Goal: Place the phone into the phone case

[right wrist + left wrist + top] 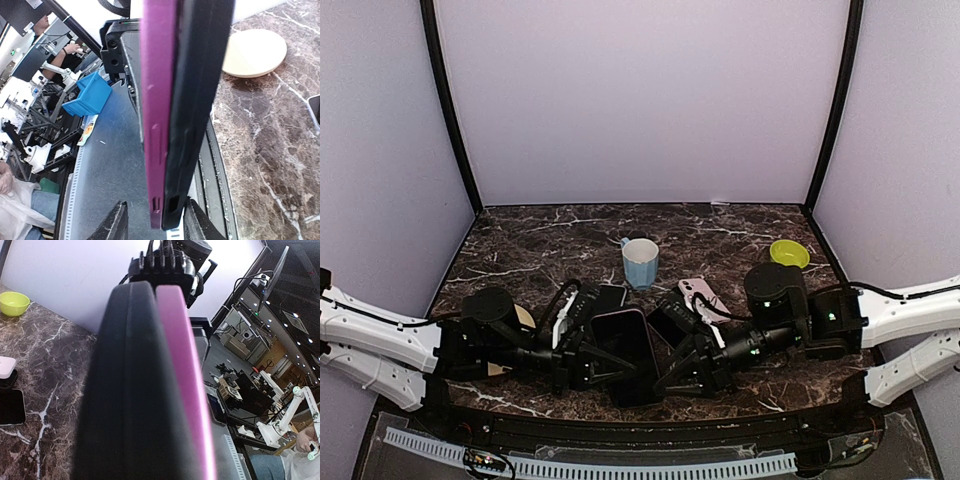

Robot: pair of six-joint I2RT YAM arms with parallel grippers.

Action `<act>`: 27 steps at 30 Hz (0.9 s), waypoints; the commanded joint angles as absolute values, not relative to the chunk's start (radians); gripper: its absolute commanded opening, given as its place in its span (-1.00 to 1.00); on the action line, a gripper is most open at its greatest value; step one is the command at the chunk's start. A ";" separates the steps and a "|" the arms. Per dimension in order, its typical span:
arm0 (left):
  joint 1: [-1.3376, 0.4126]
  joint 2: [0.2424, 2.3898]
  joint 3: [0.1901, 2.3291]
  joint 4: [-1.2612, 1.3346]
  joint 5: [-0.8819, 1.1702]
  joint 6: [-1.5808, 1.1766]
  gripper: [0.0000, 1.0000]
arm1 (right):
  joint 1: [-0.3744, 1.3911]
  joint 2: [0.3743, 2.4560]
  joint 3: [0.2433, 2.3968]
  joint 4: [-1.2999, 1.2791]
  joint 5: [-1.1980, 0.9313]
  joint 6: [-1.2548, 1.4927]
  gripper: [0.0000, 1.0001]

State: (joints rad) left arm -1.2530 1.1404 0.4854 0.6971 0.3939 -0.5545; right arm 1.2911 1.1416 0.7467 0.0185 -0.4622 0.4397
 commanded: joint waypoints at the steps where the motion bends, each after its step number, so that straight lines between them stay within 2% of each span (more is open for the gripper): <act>1: -1.251 1.133 0.534 0.769 0.442 -0.537 -1.00 | 1.287 1.182 0.751 0.106 -0.498 0.451 -0.25; 4: -1.252 1.139 0.541 0.777 0.451 -0.533 -1.00 | 1.287 1.188 0.738 0.153 -0.495 0.471 -0.45; 7: -1.252 1.140 0.543 0.778 0.452 -0.530 -1.00 | 1.287 1.190 0.733 0.170 -0.481 0.481 -0.93; 8: -1.252 1.140 0.545 0.777 0.452 -0.530 -1.00 | 1.287 1.189 0.733 0.170 -0.467 0.482 -1.00; 10: -1.251 1.145 0.550 0.764 0.444 -0.528 -0.99 | 1.286 1.182 0.732 0.178 -0.435 0.494 -1.00; 12: -1.251 1.148 0.553 0.750 0.433 -0.531 -0.82 | 1.287 1.172 0.741 0.183 -0.404 0.499 -1.00; 13: -1.251 1.149 0.554 0.745 0.416 -0.535 -0.60 | 1.287 1.169 0.747 0.182 -0.392 0.500 -1.00; 16: -1.252 1.142 0.543 0.698 0.367 -0.542 -0.18 | 1.287 1.149 0.759 0.196 -0.387 0.495 -1.00; 18: -1.254 1.130 0.539 0.650 0.327 -0.542 -0.13 | 1.287 1.130 0.752 0.215 -0.397 0.491 -1.00; 19: -1.254 1.124 0.537 0.638 0.301 -0.540 -0.15 | 1.287 1.122 0.746 0.221 -0.405 0.489 -1.00; 21: -1.258 1.108 0.526 0.625 0.274 -0.537 -0.33 | 1.287 1.115 0.733 0.237 -0.428 0.486 -1.00; 22: -1.260 1.100 0.526 0.621 0.268 -0.530 -0.55 | 1.287 1.117 0.732 0.241 -0.438 0.488 -1.00; 23: -1.261 1.098 0.531 0.617 0.261 -0.526 -0.68 | 1.286 1.121 0.732 0.243 -0.448 0.490 -1.00; 24: -1.264 1.097 0.535 0.607 0.261 -0.518 -0.92 | 1.287 1.127 0.735 0.240 -0.456 0.490 -1.00; 25: -1.266 1.098 0.543 0.600 0.261 -0.514 -0.96 | 1.287 1.131 0.740 0.231 -0.458 0.486 -1.00; 26: -1.269 1.101 0.545 0.592 0.265 -0.508 -1.00 | 1.286 1.132 0.747 0.215 -0.451 0.480 -0.84; 27: -1.271 1.104 0.548 0.590 0.270 -0.506 -1.00 | 1.283 1.129 0.754 0.199 -0.435 0.471 -0.50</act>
State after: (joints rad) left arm -1.2640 1.1168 0.5217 0.6327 0.3038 -0.5499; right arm 1.2873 1.1530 0.7288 0.1135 -0.4221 0.4728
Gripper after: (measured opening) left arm 0.092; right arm 0.082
